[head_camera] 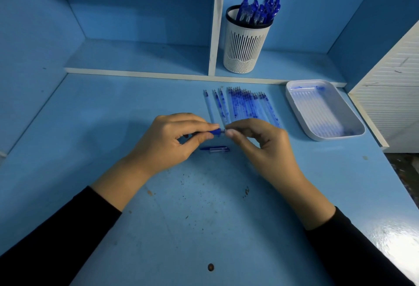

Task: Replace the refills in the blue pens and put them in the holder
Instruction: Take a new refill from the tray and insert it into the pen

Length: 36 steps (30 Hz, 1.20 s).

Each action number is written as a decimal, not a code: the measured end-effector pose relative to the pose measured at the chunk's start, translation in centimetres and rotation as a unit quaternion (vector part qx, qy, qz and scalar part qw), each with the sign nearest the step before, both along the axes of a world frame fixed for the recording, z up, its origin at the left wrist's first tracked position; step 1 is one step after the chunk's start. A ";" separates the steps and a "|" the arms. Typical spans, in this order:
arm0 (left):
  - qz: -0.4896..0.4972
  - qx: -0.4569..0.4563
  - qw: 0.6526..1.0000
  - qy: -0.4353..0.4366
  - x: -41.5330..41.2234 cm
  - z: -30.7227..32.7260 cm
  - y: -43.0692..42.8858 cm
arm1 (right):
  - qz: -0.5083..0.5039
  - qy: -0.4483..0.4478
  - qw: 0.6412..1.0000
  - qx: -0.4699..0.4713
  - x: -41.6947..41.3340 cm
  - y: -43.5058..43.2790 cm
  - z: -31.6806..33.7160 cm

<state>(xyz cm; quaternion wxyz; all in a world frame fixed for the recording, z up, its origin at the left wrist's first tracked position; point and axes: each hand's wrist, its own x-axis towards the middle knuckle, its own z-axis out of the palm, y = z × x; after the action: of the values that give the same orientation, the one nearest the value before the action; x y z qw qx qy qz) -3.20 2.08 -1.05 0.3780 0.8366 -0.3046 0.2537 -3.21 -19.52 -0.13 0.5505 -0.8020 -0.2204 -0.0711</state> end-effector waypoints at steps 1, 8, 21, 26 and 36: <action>-0.001 0.002 1.000 -0.001 0.0 0.0 -0.1 | 0.005 0.004 1.000 0.003 0.0 0.0 0.1; 0.004 -0.004 1.000 0.011 0.1 -0.2 -0.1 | -0.011 -0.003 1.000 -0.004 -0.1 0.3 0.0; 0.031 0.003 0.998 -0.055 -0.1 0.0 -0.5 | -0.058 0.060 0.995 0.060 -0.5 1.2 0.6; 0.029 -0.024 0.999 0.028 0.1 0.3 0.2 | -0.031 0.208 0.965 0.156 -0.2 0.9 0.7; 0.059 -0.076 0.984 0.147 -0.4 0.4 1.6 | 0.045 -0.046 0.987 -0.147 -0.5 -0.6 -0.5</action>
<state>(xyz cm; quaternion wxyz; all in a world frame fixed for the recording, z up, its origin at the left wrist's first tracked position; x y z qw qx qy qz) -3.56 3.65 -0.61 0.4655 0.8501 -0.1754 0.1727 -3.74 -20.17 -0.59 0.4184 -0.8595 -0.2894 -0.0498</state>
